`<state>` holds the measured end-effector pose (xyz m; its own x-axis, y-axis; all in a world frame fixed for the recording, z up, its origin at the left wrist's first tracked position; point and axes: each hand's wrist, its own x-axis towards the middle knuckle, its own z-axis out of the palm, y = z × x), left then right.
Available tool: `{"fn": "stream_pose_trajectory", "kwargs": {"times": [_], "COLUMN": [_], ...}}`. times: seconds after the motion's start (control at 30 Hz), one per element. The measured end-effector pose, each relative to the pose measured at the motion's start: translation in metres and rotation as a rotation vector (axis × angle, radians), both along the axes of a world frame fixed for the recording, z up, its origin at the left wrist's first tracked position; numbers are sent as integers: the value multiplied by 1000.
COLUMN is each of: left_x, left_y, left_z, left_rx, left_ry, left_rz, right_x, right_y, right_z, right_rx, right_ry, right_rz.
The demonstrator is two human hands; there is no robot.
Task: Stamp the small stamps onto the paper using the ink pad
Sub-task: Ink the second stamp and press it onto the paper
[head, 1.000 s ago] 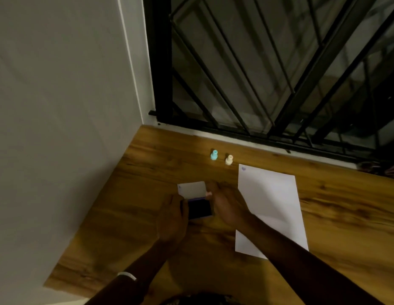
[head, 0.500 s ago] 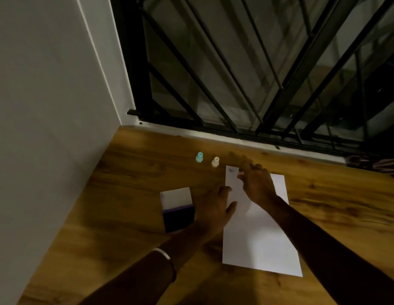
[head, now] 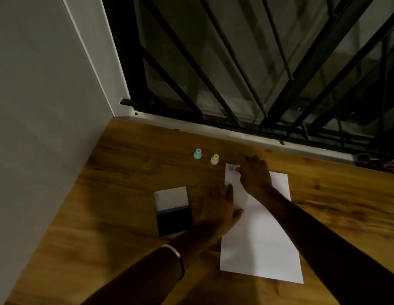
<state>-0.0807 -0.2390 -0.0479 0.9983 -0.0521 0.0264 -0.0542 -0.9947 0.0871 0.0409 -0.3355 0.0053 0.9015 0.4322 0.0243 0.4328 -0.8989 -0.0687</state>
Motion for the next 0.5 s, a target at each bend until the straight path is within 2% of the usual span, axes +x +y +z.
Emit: {"fn": "stream_pose_trajectory", "kwargs": {"times": [0.13, 0.27, 0.5], "left_x": [0, 1, 1], "left_y": [2, 4, 3], "left_z": [6, 7, 0], "left_rx": [-21, -88, -50], "left_ry": [54, 30, -16], "left_rz": [-4, -17, -13], "right_x": [3, 3, 12], "right_y": [1, 2, 3], "right_z": [-4, -11, -18], "right_rx": [-82, -46, -57], "right_ry": [40, 30, 53], "right_rz": [3, -25, -33]}}
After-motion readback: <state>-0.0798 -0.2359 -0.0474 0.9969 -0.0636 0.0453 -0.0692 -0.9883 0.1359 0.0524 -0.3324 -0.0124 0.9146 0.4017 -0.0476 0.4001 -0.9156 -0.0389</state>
